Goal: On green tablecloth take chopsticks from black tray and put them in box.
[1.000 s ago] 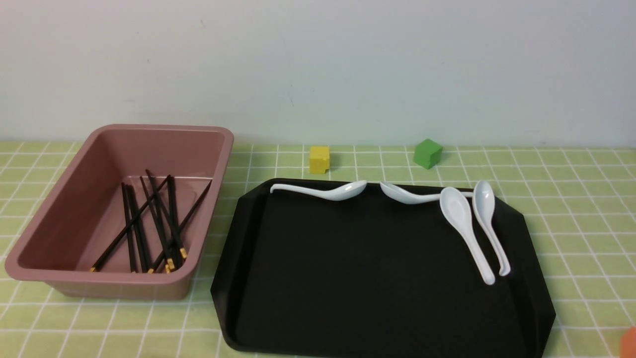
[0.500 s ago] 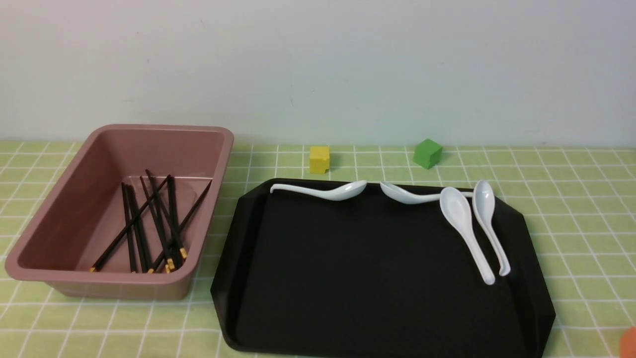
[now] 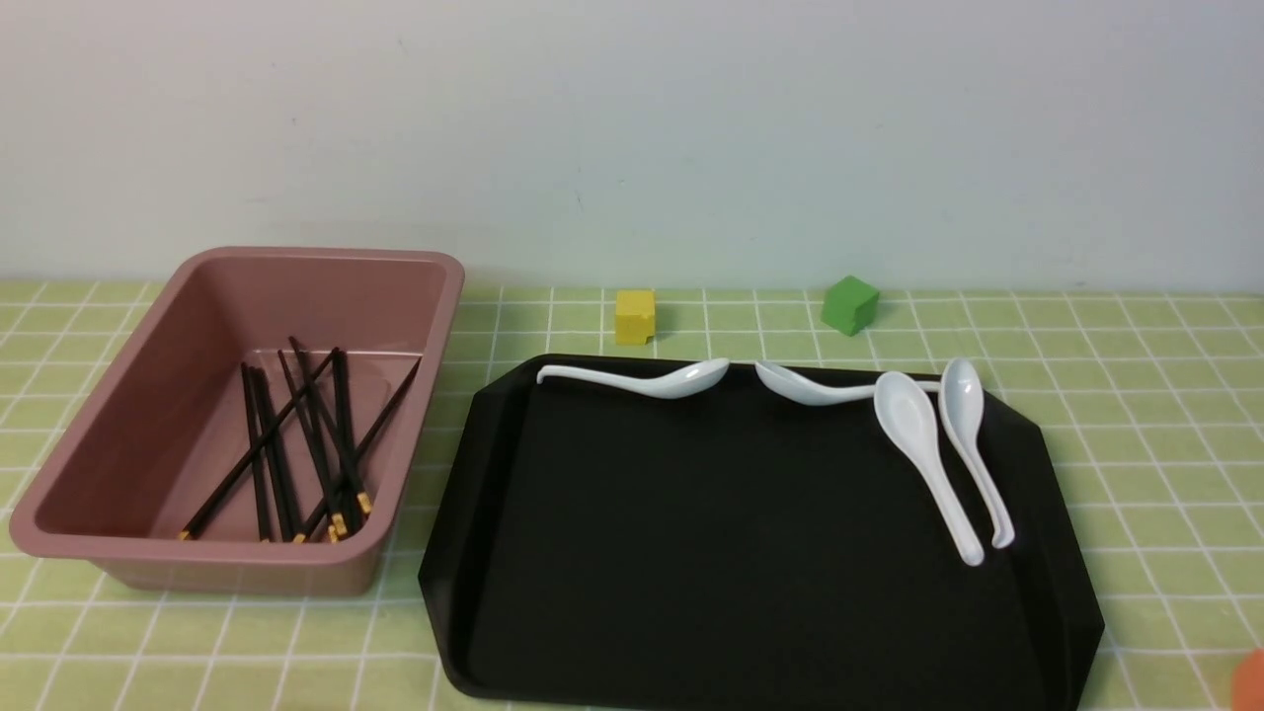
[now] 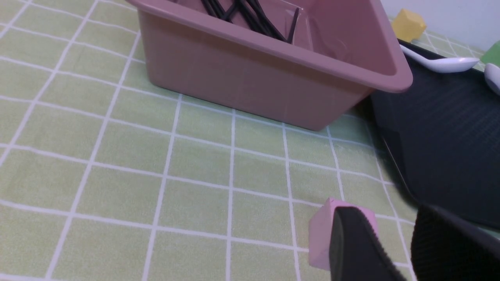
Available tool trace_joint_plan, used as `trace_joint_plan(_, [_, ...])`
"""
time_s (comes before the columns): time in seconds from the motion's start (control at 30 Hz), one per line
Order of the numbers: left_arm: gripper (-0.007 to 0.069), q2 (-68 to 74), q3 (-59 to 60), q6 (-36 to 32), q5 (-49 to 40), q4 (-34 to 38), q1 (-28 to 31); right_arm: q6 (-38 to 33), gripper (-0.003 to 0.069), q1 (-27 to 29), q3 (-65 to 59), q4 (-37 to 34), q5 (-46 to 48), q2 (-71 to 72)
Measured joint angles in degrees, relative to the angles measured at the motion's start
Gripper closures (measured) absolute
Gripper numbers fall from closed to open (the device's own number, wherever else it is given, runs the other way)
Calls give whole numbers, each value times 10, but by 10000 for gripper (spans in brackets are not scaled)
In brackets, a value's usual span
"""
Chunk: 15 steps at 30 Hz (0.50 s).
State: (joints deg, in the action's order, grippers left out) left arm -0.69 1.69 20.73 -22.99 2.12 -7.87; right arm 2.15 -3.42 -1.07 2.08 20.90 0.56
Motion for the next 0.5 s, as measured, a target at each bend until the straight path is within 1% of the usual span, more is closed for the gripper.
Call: trace_joint_plan(0.5, [386,0,0,0,0,0,0,0,547,0,0,-1,0,0])
